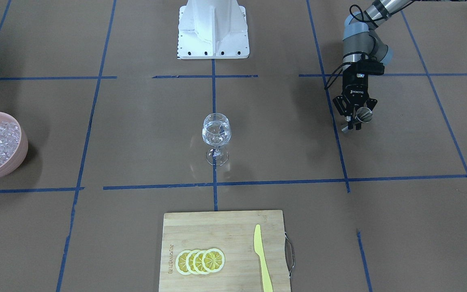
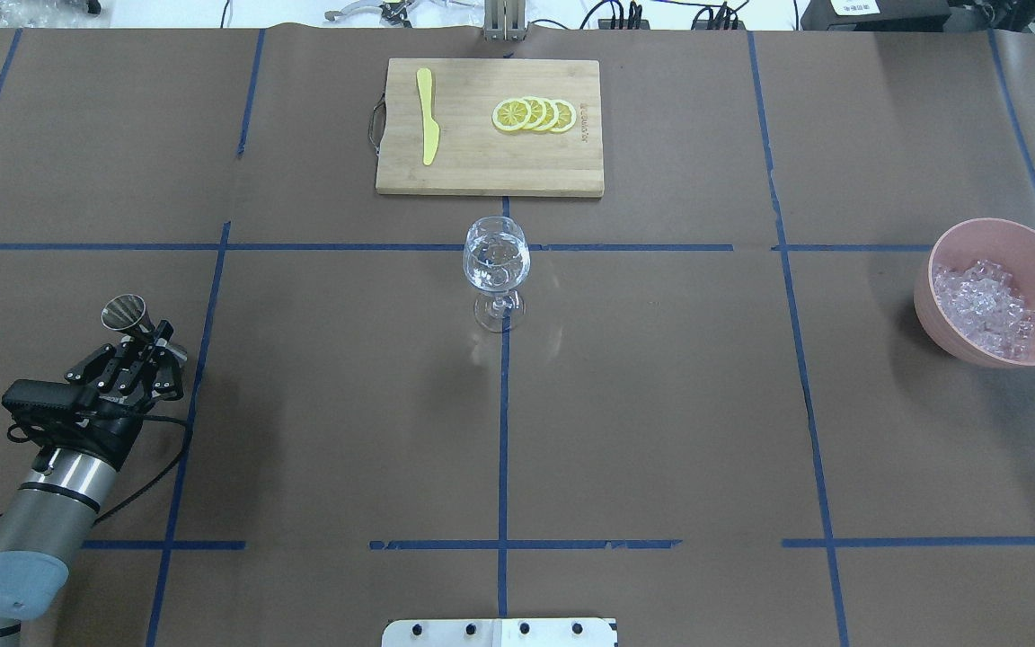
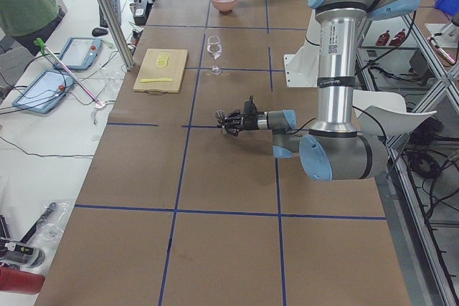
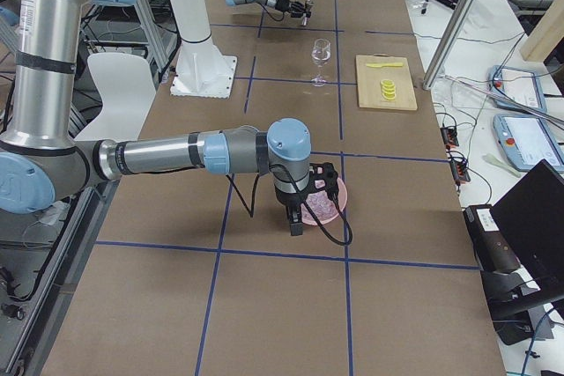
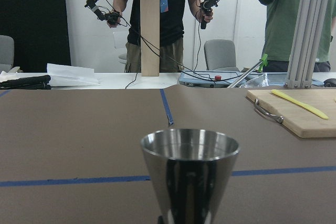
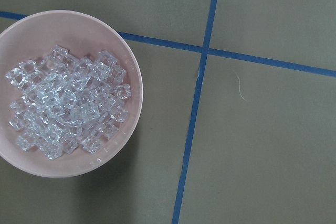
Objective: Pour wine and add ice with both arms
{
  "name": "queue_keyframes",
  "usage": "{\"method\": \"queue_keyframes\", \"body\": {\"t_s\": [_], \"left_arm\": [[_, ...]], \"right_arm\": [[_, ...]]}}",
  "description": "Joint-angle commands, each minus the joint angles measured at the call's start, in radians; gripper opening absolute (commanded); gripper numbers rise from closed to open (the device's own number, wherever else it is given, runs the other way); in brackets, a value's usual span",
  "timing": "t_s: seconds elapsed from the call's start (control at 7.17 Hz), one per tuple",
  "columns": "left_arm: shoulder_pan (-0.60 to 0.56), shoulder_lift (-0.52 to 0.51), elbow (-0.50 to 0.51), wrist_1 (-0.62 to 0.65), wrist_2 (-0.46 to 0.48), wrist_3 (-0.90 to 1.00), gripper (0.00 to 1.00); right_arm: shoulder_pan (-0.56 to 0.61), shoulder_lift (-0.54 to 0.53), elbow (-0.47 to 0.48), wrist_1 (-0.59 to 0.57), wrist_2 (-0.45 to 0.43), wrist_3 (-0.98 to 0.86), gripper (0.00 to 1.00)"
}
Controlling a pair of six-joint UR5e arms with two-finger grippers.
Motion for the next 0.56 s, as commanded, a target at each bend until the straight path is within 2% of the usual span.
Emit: {"method": "queue_keyframes", "body": {"t_s": [0.0,0.42], "left_arm": [[0.009,-0.002,0.008,-0.003,0.002,-0.002,0.00],[0.010,-0.010,0.019,-0.003,0.002,-0.002,0.02]], "right_arm": [[0.000,-0.001,0.001,0.000,0.000,-0.002,1.00],[0.000,-0.001,-0.001,0.000,0.000,-0.002,1.00]]}}
